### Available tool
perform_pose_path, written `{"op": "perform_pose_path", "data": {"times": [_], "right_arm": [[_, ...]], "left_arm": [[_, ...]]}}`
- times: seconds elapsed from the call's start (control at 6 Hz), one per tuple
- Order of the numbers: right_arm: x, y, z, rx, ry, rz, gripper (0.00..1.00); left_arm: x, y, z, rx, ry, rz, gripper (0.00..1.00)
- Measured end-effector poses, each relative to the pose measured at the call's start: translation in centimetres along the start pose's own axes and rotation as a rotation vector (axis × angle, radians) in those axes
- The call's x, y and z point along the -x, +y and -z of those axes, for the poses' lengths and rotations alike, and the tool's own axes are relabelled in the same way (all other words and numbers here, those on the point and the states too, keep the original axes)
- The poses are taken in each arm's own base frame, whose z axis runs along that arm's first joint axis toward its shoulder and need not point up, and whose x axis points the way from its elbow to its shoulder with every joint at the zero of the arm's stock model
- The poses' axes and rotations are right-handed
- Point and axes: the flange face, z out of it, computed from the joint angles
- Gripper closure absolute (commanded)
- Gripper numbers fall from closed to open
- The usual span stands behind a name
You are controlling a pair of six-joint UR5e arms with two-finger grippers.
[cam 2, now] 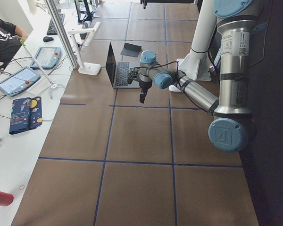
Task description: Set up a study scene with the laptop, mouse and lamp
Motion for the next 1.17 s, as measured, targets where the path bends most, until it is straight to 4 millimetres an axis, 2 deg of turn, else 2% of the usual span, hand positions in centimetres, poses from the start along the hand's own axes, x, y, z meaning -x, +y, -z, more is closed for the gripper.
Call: {"op": "perform_pose_path", "data": {"times": [0.17, 0.33, 0.67, 0.83, 1.17], "right_arm": [[-2.8, 3.9, 0.7, -0.009, -0.004, 0.017, 0.0], [-4.3, 6.6, 1.0, -0.014, -0.009, 0.027, 0.0], [-5.2, 7.9, 0.7, -0.011, -0.013, 0.024, 0.0], [-5.4, 8.0, 0.4, -0.009, -0.015, 0.022, 0.0], [-5.6, 8.2, 0.2, -0.005, -0.017, 0.018, 0.0]], "left_arm": [[-4.2, 3.1, -1.6, -0.01, -0.011, 0.045, 0.0], [-8.2, 6.8, -3.6, -0.036, -0.03, 0.08, 0.0], [-14.7, 13.8, -6.5, -0.045, -0.013, 0.097, 0.0], [-17.5, 15.6, -6.8, -0.027, 0.024, 0.099, 0.0], [-21.2, 16.5, -7.8, -0.009, 0.062, 0.145, 0.0]]}}
